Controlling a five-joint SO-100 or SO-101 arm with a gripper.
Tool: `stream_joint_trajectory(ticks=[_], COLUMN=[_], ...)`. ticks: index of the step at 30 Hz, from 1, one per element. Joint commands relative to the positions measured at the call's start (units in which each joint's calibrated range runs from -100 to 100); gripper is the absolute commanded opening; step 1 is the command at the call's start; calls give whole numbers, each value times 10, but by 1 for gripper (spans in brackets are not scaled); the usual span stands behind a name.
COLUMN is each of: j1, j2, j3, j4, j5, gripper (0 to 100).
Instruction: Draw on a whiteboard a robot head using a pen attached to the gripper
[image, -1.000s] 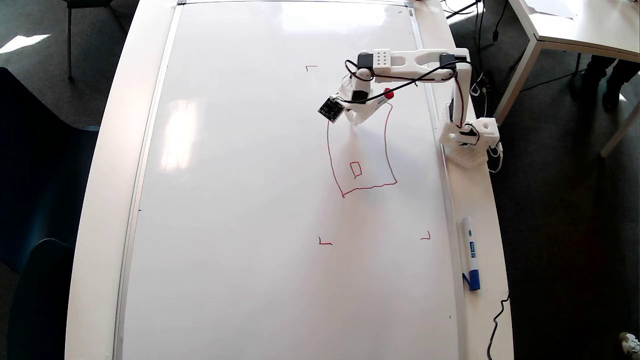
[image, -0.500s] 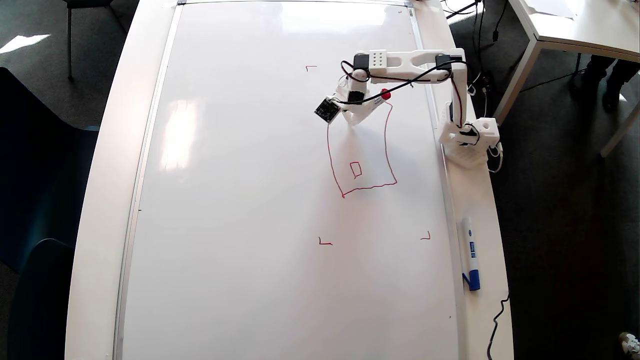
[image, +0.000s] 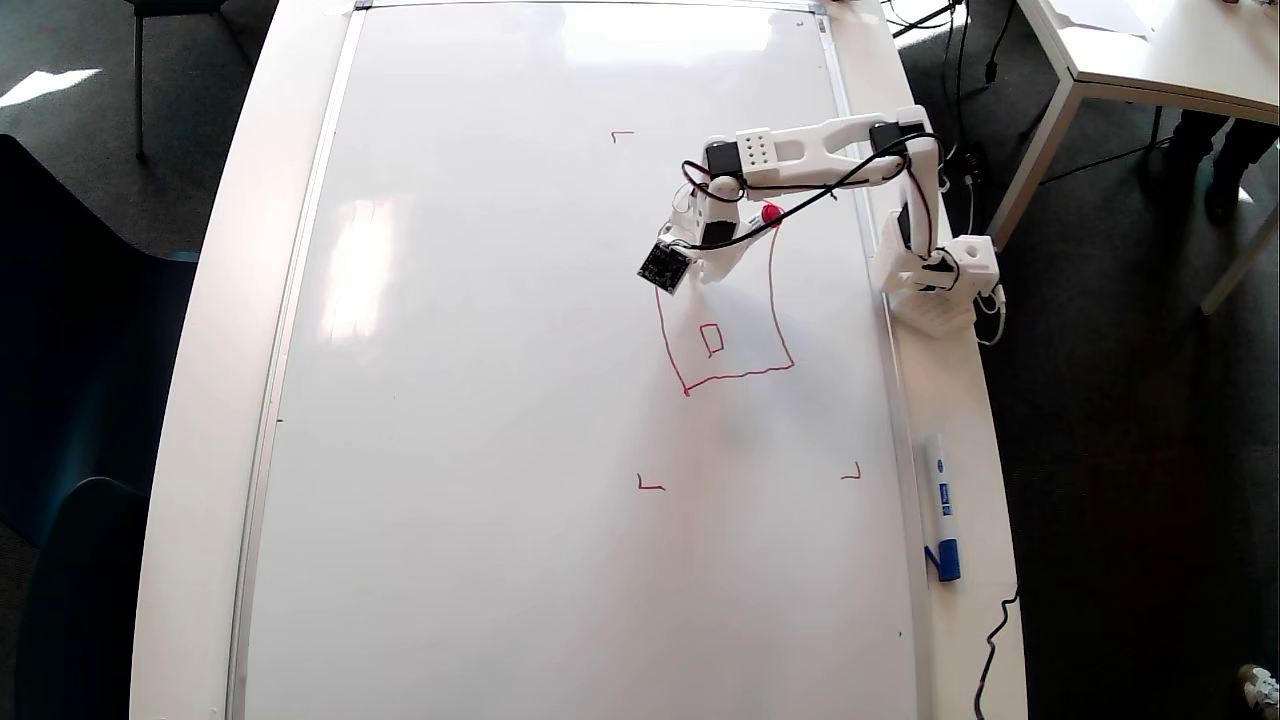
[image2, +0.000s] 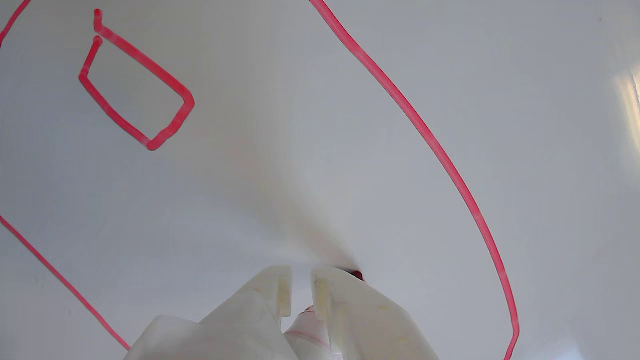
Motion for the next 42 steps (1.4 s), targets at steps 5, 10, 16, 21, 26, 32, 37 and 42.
stream_joint_trajectory(ticks=[5,10,16,21,26,32,37,42], j1=[-12,-6,0,15,45,78,85,85], j2=[2,2,0,-34,-41,-41,-41,-41], j3=[7,7,7,25,48,46,43,43], j4=[34,50,73,67,66,63,63,41], j5=[-6,-6,-6,-6,-4,-2,-2,-2], gripper=[1,1,1,1,1,1,1,1])
